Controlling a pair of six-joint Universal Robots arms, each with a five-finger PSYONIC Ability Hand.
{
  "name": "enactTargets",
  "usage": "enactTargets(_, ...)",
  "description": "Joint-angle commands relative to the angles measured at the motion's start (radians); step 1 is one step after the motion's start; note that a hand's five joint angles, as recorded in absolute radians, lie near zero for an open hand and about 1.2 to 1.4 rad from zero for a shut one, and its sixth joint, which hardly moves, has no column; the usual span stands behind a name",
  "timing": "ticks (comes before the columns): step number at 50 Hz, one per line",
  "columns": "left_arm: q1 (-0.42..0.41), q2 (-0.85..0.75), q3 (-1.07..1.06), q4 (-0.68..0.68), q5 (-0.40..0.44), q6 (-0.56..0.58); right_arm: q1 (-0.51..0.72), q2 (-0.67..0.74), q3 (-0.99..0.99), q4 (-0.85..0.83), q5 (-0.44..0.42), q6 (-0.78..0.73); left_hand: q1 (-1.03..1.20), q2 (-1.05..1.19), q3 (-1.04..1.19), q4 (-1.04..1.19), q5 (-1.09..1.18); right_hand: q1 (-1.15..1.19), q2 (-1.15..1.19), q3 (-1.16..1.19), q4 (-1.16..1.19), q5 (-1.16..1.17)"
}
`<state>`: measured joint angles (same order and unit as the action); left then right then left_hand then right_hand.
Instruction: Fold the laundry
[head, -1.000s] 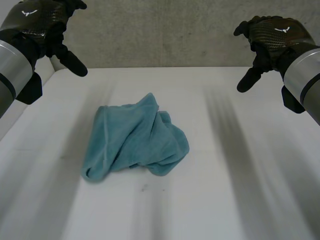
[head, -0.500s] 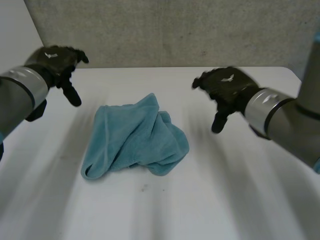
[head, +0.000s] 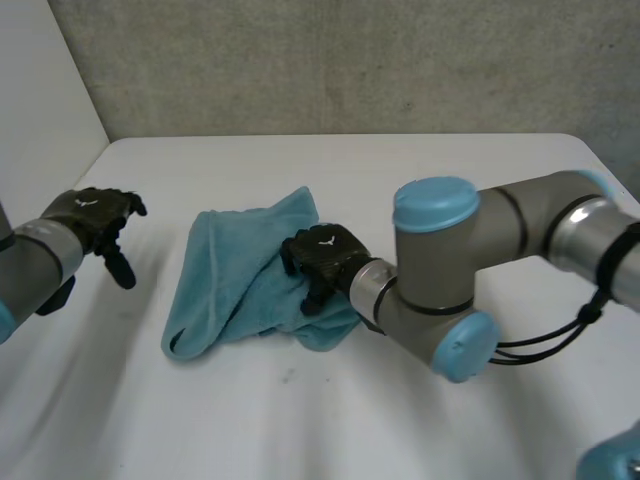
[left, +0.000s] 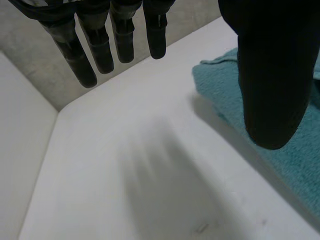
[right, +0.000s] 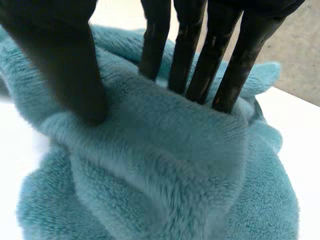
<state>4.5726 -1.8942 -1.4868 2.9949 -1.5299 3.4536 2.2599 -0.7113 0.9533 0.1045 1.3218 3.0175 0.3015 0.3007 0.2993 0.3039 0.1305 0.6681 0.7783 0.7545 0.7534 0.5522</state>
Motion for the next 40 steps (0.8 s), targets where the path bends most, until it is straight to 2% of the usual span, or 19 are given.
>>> enactTargets(1,0.042,0.061,-0.081,0.071,0.049,-0.001,0.0,-0.029,-0.044,0.012,0.175,-0.086,0.035,0.036,0.038,0.033,0.032,0.728,0.618,0.642,0.643,0.67)
enactTargets(7,0.032,0.07,-0.084,0.073,0.065,-0.002,-0.016,-0.201,0.091,0.15,0.172,-0.253,0.035,0.036,0.038,0.033,0.032,0.728,0.618,0.642,0.643,0.67)
enactTargets(12,0.022,0.073,-0.093,0.073,0.065,-0.002,-0.107,-0.379,0.292,0.386,0.178,-0.461,0.032,0.033,0.035,0.03,0.029,0.728,0.618,0.642,0.643,0.67)
enactTargets(16,0.009,0.087,-0.11,0.075,0.066,-0.002,-0.135,-0.491,0.436,0.536,0.169,-0.573,0.032,0.033,0.035,0.03,0.029,0.728,0.618,0.642,0.643,0.67)
enactTargets(18,0.0,0.092,-0.113,0.075,0.068,-0.002,-0.138,-0.519,0.469,0.56,0.171,-0.607,0.032,0.033,0.035,0.03,0.029,0.728,0.618,0.642,0.643,0.67)
enactTargets(19,-0.003,0.093,-0.115,0.076,0.066,-0.002,-0.14,-0.53,0.478,0.56,0.171,-0.62,0.032,0.033,0.035,0.03,0.029,0.728,0.618,0.642,0.643,0.67)
enactTargets(20,-0.009,0.092,-0.115,0.076,0.068,-0.002,-0.141,-0.543,0.478,0.552,0.169,-0.634,0.032,0.033,0.035,0.03,0.029,0.343,0.232,0.256,0.257,0.284)
enactTargets(21,-0.023,0.092,-0.115,0.078,0.068,-0.002,-0.143,-0.547,0.47,0.544,0.169,-0.635,0.032,0.033,0.035,0.03,0.029,0.063,-0.048,-0.024,-0.023,0.004)
enactTargets(23,-0.035,0.092,-0.115,0.079,0.069,-0.001,-0.14,-0.551,0.444,0.52,0.166,-0.629,0.032,0.033,0.035,0.03,0.029,-0.306,-0.416,-0.392,-0.391,-0.364)
enactTargets(31,-0.107,0.08,-0.099,0.153,0.123,0.01,-0.129,-0.551,0.305,0.305,0.146,-0.465,0.053,0.054,0.055,0.05,0.049,-0.313,-0.423,-0.399,-0.398,-0.372)
enactTargets(38,-0.142,0.012,-0.044,0.249,0.203,0.027,-0.126,-0.462,0.292,0.215,0.068,-0.453,0.076,0.077,0.079,0.074,0.073,-0.269,-0.379,-0.356,-0.354,-0.328)
enactTargets(40,-0.162,-0.055,0.02,0.257,0.232,0.058,-0.117,-0.412,0.283,0.185,0.033,-0.453,0.097,0.098,0.099,0.094,0.093,-0.234,-0.344,-0.32,-0.319,-0.293)
